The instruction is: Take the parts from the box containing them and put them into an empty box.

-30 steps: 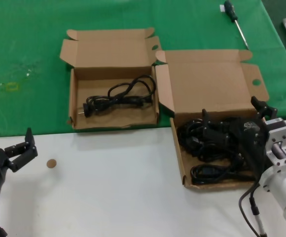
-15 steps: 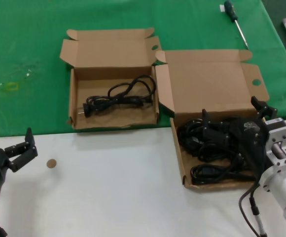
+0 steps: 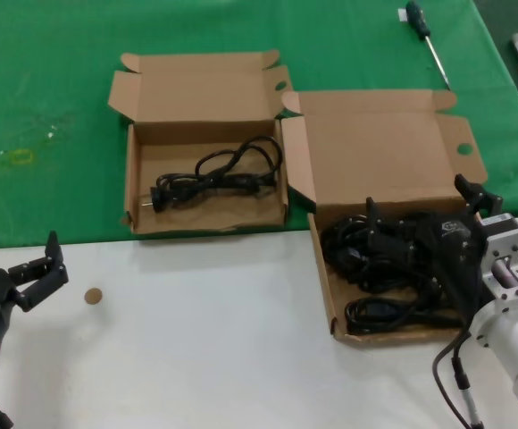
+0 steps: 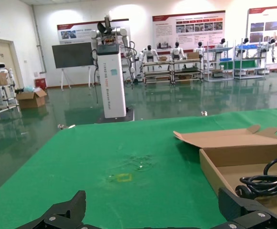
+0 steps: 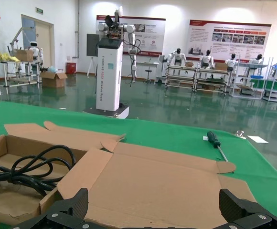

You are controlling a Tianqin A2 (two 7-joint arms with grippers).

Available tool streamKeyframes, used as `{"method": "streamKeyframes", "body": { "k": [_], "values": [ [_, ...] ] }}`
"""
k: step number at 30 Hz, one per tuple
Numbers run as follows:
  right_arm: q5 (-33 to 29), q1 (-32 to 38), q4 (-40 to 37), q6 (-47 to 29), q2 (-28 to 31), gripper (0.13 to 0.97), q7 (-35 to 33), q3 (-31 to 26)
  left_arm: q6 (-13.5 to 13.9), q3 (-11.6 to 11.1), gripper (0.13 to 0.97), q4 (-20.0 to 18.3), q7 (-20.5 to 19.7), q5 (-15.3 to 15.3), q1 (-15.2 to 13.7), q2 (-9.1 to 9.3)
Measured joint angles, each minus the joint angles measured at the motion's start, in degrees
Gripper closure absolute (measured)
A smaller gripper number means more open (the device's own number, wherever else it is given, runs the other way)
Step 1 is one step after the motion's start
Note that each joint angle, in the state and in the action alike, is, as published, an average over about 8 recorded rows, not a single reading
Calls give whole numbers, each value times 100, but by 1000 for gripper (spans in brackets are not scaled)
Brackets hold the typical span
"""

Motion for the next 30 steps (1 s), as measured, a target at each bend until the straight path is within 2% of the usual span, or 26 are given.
{"method": "streamKeyframes", "body": {
  "k": [30],
  "values": [
    [0, 0, 0, 0, 0, 129, 0, 0, 0, 0, 132, 0, 0, 0, 0, 0]
  ]
}}
